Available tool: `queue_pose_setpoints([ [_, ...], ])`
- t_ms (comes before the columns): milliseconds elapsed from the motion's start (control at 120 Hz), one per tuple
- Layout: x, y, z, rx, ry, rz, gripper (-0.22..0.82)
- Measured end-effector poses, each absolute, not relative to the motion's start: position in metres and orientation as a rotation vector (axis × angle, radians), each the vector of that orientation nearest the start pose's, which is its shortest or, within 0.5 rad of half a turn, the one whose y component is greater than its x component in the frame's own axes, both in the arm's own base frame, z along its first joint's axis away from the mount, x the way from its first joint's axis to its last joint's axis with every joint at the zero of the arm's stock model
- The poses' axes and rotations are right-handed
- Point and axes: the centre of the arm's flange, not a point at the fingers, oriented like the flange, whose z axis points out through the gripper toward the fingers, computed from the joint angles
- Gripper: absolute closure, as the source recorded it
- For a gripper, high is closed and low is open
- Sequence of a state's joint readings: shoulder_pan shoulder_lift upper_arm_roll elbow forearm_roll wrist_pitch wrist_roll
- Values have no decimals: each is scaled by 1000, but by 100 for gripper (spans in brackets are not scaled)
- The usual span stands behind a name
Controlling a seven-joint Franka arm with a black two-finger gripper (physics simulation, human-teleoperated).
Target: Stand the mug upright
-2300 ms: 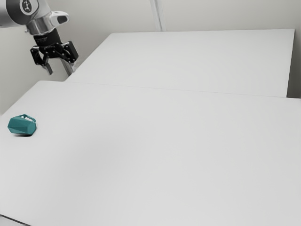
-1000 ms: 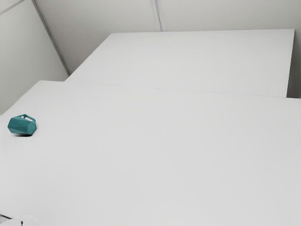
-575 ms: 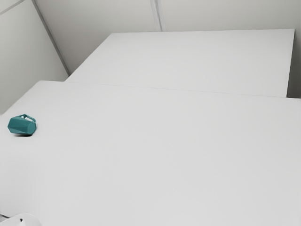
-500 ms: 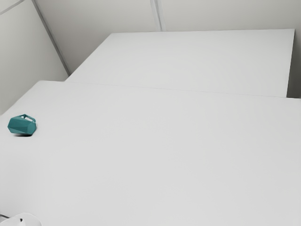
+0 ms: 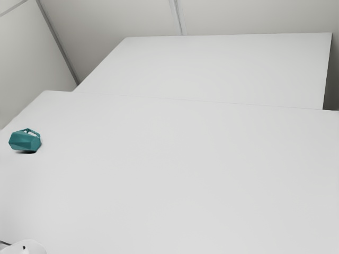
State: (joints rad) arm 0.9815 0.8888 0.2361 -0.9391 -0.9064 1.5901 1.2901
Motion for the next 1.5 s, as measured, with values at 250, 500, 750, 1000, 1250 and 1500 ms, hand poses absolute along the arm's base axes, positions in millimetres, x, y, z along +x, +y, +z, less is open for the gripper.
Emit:
queue_pose_setpoints([
  [250,414,644,331,-3441,48,-1096,2],
  [500,423,639,308,-3464,53,-1113,2],
  [750,442,628,299,-3469,93,-1121,2],
  [1000,455,620,288,-3479,107,-1144,2],
  [1250,471,609,283,-3487,139,-1163,2],
  [1500,472,607,279,-3492,139,-1170,12],
])
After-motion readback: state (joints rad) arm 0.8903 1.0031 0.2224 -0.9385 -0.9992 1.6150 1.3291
